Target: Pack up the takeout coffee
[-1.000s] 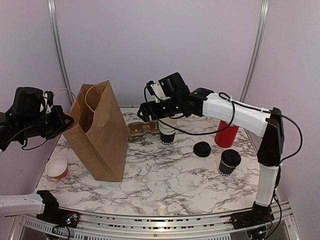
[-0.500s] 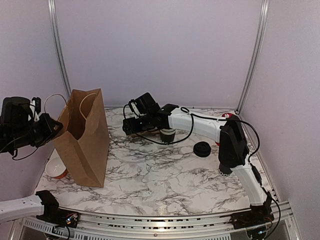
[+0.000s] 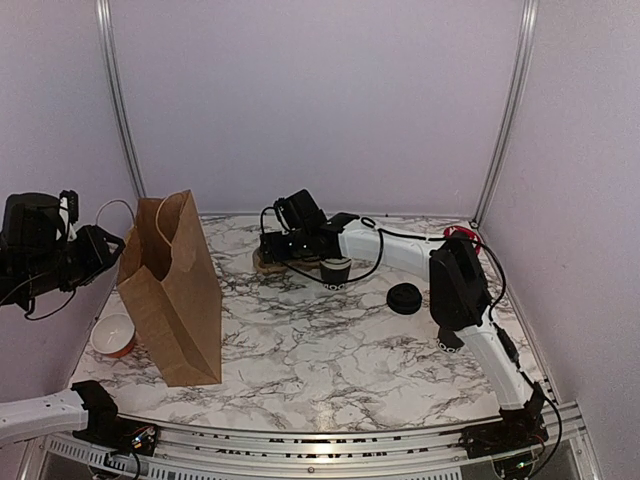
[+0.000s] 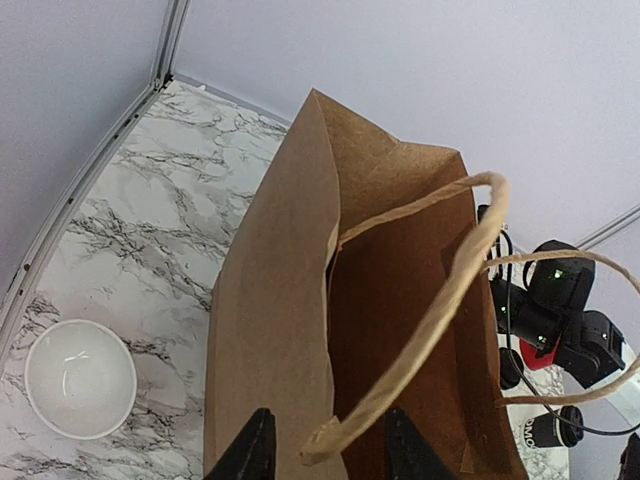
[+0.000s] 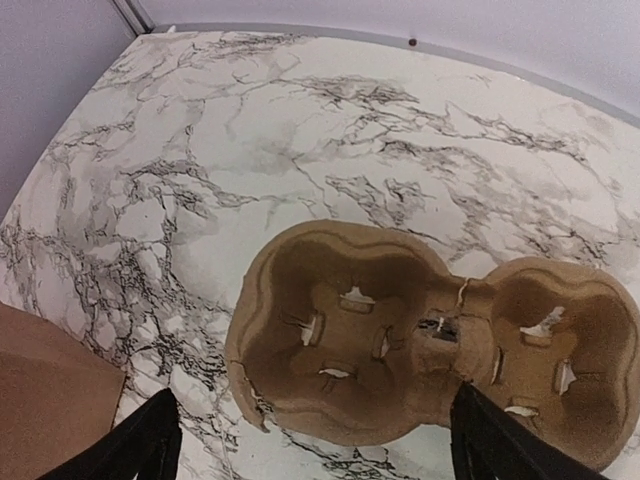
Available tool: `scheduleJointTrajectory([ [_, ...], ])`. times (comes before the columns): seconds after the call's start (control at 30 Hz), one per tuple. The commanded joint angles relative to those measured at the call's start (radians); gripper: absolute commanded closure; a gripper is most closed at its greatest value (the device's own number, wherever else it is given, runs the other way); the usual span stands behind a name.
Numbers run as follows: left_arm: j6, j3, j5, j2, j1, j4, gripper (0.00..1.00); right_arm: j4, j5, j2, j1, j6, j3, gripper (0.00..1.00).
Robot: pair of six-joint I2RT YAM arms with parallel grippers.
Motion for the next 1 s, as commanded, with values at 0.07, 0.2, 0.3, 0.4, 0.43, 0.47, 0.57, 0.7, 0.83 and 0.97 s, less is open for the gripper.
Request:
scheduleJointTrajectory([
  [0.07,0.036,0.046,-0.057,-0.003,-0.003,-0.005,0.62,0.038,-0.002,0.068,0.005,-0.015,0.056,0.13],
  [0.2,0.038,0.048,-0.064,-0.002,-0.003,-0.005,0.61,0.03,-0.005,0.077,0.029,-0.071,0.065,0.13],
  [0.3,0.039,0.049,-0.07,0.004,-0.002,-0.005,0.6,0.023,0.003,0.083,0.047,-0.111,0.068,0.13],
  [0.4,0.043,0.054,-0.067,0.011,-0.003,-0.003,0.6,0.03,-0.035,0.103,0.051,-0.16,0.076,0.13],
  [0.43,0.044,0.056,-0.065,0.013,-0.003,-0.002,0.6,0.031,-0.048,0.11,0.05,-0.176,0.082,0.14],
  [0.47,0.046,0.057,-0.063,0.015,-0.003,-0.002,0.6,0.033,-0.056,0.12,0.051,-0.197,0.089,0.14],
  [0.57,0.046,0.056,-0.061,0.018,-0.003,0.002,0.6,0.034,-0.077,0.145,0.051,-0.246,0.114,0.14],
  [0.7,0.043,0.05,-0.053,0.021,-0.003,0.009,0.6,0.041,-0.11,0.168,0.05,-0.299,0.131,0.15],
  [0.83,0.04,0.048,-0.044,0.022,-0.003,0.016,0.6,0.042,-0.12,0.191,0.044,-0.345,0.141,0.19],
  [0.97,0.039,0.049,-0.04,0.021,-0.003,0.019,0.6,0.017,-0.129,0.192,0.044,-0.375,0.15,0.28],
])
